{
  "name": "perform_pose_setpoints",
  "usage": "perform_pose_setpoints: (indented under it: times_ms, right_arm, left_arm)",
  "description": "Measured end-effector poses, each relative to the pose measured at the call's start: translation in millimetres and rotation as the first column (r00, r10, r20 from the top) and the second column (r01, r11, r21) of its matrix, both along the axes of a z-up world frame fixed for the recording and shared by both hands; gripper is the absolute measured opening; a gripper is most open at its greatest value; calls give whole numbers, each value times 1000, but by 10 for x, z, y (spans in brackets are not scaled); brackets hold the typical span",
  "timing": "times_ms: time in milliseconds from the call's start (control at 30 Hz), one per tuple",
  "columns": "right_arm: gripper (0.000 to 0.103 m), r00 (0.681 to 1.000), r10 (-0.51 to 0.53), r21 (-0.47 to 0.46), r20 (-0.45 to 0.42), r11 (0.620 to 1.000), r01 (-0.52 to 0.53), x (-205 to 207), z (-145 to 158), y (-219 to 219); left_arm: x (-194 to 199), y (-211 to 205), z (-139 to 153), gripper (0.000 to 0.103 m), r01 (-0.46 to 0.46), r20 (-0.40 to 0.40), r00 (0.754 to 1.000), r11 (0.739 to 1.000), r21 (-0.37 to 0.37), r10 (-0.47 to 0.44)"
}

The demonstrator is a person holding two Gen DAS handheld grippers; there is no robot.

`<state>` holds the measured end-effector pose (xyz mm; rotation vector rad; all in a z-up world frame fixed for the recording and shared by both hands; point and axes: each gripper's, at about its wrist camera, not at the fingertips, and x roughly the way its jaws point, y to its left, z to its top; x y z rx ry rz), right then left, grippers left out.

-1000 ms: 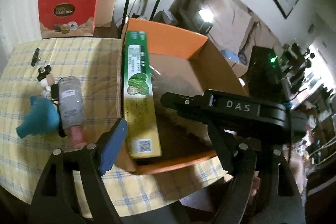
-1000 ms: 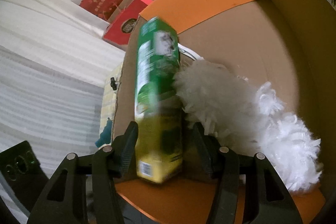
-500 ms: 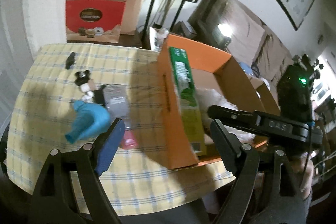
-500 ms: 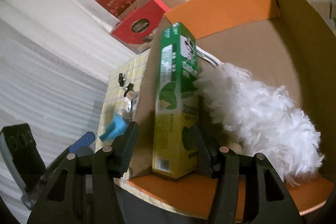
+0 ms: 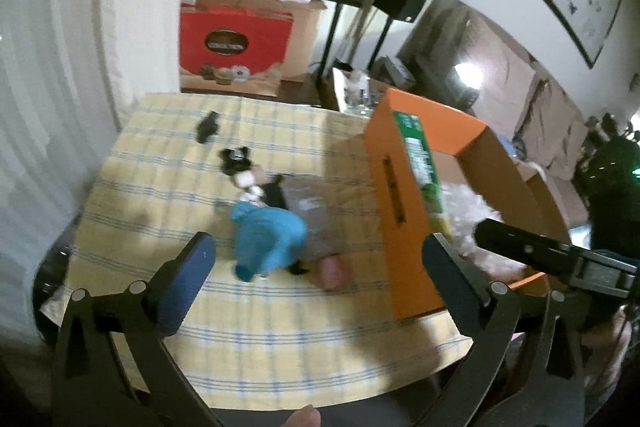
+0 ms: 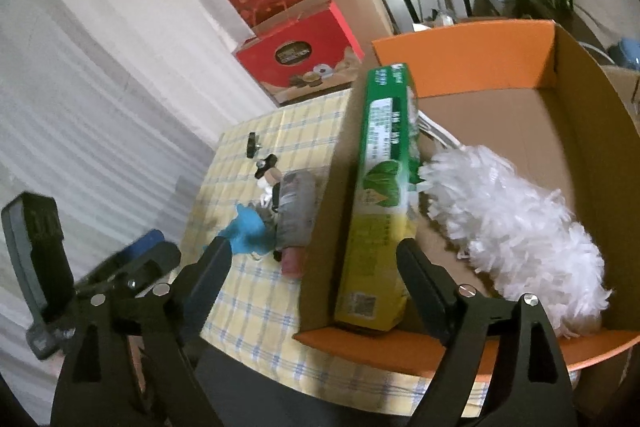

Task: Organize objects
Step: 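Open the right tool and withdraw it from the box, then grasp the blue silicone funnel with the left tool and lift it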

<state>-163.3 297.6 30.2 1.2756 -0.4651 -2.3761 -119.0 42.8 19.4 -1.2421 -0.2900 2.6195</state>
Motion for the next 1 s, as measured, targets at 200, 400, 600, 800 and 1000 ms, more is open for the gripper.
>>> perform_pose_setpoints:
  times_ms: [200,400,600,800,1000]
  right_arm:
    - [88,999,35,27,-30,999,-34,45,65,-240]
    - [88,996,67,52,-51,997,-65,90,85,-499]
    - [88,996,79,38,-52,996,-77,65,80,-703]
    - [88,994,87,38,-61,996,-85,29,98,-877]
    - [88,996,79,13,-52,997,-78,-51,65,-941]
  left_arm:
    - [-13,-358,-64,103,-50,15,999,999,-13,50]
    - [-18,-547,-235,103,-62,38,997,998,-26,63]
    - [-36,-573,-462,103,-50,72,996,999,-20,52]
    - [-112,-495,-623,103,-36,68,997,999,-26,38]
    - [-188,-395,-739,103,-27,26,999,998,-48,29]
